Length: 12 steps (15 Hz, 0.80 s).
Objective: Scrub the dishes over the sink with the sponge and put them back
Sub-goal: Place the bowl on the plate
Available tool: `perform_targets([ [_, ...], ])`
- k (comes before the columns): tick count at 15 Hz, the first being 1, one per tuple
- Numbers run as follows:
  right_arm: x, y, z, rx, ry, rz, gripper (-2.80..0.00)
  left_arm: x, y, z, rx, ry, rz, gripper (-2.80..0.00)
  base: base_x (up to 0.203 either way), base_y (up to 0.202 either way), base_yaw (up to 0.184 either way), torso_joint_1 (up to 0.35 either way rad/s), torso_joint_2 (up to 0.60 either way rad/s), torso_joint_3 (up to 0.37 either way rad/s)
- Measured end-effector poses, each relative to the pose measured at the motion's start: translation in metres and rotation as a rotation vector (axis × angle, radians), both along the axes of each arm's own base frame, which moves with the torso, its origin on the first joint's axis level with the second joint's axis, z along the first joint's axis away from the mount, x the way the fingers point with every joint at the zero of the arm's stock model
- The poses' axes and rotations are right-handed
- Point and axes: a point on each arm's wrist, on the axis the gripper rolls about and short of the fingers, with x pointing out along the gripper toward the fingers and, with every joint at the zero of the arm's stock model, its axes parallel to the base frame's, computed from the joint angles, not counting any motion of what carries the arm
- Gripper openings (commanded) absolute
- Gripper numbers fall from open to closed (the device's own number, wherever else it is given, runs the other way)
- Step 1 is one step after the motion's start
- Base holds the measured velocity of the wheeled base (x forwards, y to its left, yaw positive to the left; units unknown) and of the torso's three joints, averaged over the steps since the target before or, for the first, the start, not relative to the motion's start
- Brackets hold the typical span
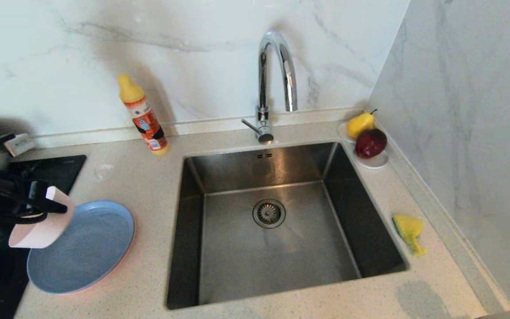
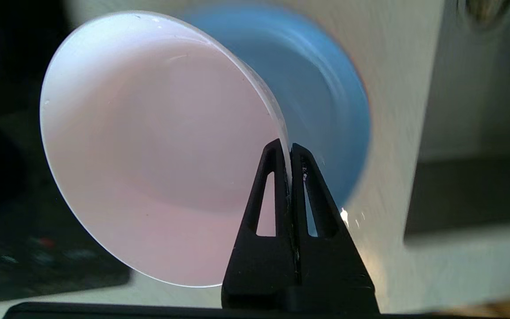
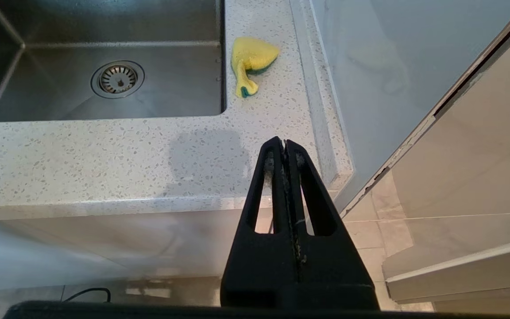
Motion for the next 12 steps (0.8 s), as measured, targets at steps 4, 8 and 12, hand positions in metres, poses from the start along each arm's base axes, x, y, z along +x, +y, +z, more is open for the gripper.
perform_targets([
  [4, 0.000, 0.000, 0.000, 0.000, 0.000, 0.000, -2.80, -0.001, -0.018, -0.020, 0.034, -0.008, -0.020, -2.80, 0.000, 0.000, 0.000, 0.000, 0.00, 0.000],
  [8, 0.000, 0.000, 0.000, 0.000, 0.000, 0.000, -2.80, 0.009, -0.018, -0.035, 0.051, -0.021, -0.009, -2.80, 0.000, 0.000, 0.000, 0.000, 0.00, 0.000],
  [12, 0.000, 0.000, 0.000, 0.000, 0.000, 0.000, -2.80, 0.015, -0.016, -0.042, 0.051, -0.008, -0.007, -2.80, 0.000, 0.000, 0.000, 0.000, 0.00, 0.000],
])
